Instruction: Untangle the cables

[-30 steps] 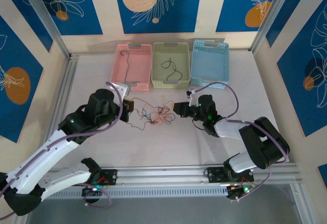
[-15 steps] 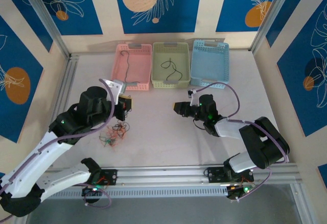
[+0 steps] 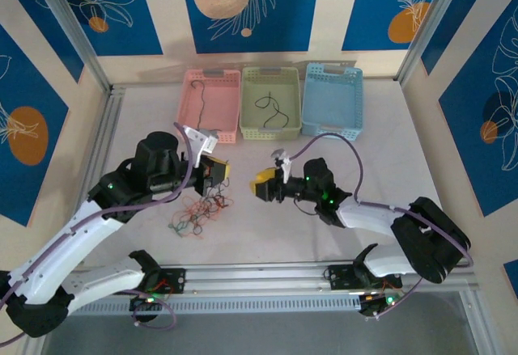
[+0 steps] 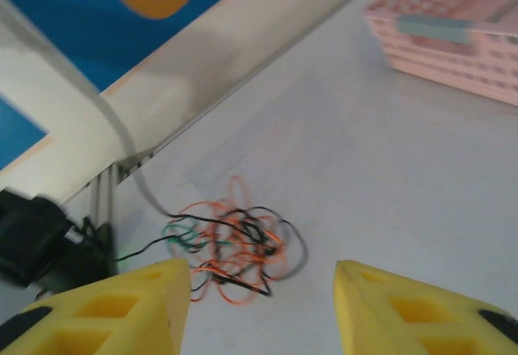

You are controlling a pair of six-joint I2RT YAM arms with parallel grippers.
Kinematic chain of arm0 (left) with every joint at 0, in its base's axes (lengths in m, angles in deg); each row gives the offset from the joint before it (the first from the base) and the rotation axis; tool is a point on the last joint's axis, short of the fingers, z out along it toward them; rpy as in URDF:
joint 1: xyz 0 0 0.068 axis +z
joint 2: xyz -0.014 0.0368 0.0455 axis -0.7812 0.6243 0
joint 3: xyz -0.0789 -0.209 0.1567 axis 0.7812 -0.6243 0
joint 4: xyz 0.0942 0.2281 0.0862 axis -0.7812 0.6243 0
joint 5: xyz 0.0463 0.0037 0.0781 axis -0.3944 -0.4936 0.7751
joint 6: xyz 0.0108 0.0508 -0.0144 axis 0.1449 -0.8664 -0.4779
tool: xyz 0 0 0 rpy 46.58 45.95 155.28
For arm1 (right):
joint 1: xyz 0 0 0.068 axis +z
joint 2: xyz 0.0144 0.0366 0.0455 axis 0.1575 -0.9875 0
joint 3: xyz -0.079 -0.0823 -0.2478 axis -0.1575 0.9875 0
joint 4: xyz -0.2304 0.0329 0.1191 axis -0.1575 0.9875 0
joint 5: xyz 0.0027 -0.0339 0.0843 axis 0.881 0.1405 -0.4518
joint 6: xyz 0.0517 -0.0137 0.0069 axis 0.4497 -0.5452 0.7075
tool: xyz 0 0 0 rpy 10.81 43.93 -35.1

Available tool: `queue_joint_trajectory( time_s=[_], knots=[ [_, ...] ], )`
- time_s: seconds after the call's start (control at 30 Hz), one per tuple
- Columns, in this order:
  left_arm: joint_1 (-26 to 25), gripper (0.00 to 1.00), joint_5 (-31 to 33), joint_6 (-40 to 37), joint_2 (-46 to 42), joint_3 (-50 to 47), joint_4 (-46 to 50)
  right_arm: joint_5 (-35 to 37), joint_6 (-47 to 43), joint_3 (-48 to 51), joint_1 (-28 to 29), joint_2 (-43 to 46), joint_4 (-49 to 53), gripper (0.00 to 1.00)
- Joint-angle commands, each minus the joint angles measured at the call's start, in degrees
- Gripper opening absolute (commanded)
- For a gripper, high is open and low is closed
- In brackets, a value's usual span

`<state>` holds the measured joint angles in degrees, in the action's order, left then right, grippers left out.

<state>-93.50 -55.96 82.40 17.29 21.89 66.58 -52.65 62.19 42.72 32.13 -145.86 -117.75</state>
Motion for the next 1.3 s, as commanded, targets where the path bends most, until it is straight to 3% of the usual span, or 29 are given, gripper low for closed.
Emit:
queue_joint_trajectory(
  time_s=[0.0, 0.57, 0.63, 0.77, 0.83, 0.9, 0.97, 1.03, 1.2, 1.27],
  knots=[
    [0.43, 0.0, -6.31, 1.23, 0.33, 0.96, -3.45, -0.8, -6.68, -0.97, 3.34, -0.12, -1.77, 0.53],
    [0.35, 0.0, -9.84, 1.76, 1.62, 0.95, -3.89, -1.16, -7.13, -13.21, 8.51, -9.39, -4.38, 0.55],
    [0.33, 0.0, -9.44, 1.68, 1.76, 0.96, -3.71, -1.29, -7.27, -13.69, 8.04, -9.44, -4.67, 0.43],
    [0.34, 0.0, -7.98, 0.89, 1.57, 1.18, -2.08, 0.81, -6.71, -12.92, 5.88, -7.78, -2.35, 0.0],
    [0.36, 0.01, -6.8, 0.31, 1.34, 1.14, -1.07, 2.05, -6.05, -11.27, 3.66, -5.89, -1.14, 0.0],
    [0.45, 0.22, -5.37, -0.1, 1.26, 1.08, -0.11, 2.84, -5.04, -8.34, 0.53, -2.98, -1.27, 0.0],
    [0.43, 0.51, -4.15, -0.26, 1.23, 0.73, 0.35, 3.65, -3.71, -5.75, -3.25, 0.22, 0.44, 0.0],
    [0.44, 0.68, -3.19, -0.34, 1.27, 0.25, 0.65, 3.56, -3.13, -3.64, -6.88, 3.38, 3.2, 0.0],
    [0.36, 0.79, -2.48, -0.58, 2.15, -2.43, -0.83, 5.14, -4.3, 1.94, -12.13, 9.51, 7.78, 0.0],
    [0.43, 0.79, -1.82, -0.93, 3.13, -3.44, -1.01, 6.11, -0.42, 6.07, -14.37, 11.08, 2.98, 0.0]
  ],
)
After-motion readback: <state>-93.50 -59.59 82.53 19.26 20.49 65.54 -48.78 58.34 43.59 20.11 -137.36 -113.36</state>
